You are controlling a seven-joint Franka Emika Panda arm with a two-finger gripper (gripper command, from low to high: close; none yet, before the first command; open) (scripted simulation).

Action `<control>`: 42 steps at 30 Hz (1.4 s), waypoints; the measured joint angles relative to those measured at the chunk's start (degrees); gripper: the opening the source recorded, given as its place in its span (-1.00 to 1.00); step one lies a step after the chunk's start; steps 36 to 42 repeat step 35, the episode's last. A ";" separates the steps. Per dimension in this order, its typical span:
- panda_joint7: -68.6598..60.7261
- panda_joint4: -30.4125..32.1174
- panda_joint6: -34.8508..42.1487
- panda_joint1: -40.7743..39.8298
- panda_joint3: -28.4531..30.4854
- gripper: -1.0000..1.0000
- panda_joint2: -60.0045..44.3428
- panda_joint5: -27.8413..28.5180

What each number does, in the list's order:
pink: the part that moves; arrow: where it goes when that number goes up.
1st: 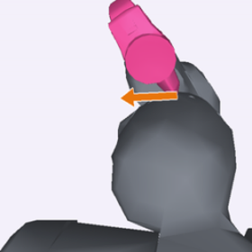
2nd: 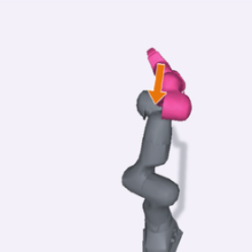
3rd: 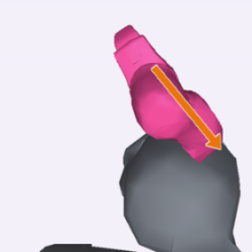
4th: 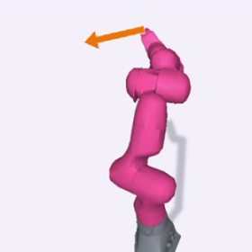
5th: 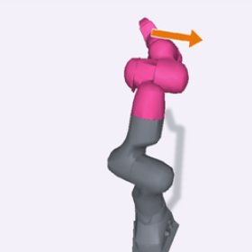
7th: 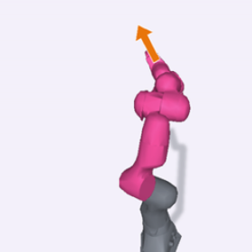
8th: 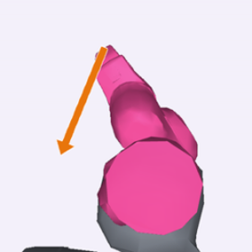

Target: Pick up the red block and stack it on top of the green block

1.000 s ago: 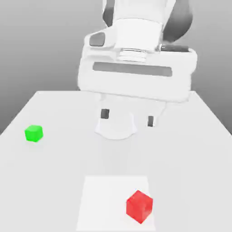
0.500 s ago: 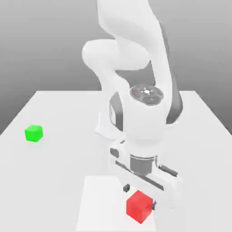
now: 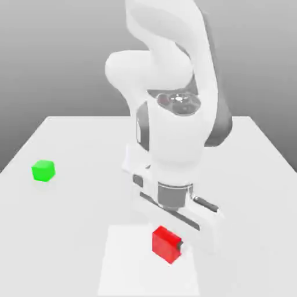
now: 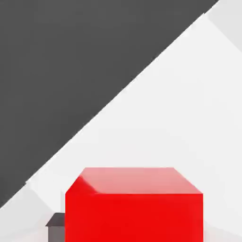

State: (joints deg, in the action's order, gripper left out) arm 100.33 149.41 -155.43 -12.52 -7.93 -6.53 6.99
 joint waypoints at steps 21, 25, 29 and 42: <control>6.97 15.89 1.51 -46.50 31.32 -1.00 18.25 1.39; 1.37 15.85 -1.48 -42.99 33.57 -1.00 14.30 -6.77; -3.84 15.56 -4.48 -40.30 34.30 -1.00 10.08 -14.19; -7.19 15.36 -9.48 -39.52 33.80 -1.00 4.82 -18.95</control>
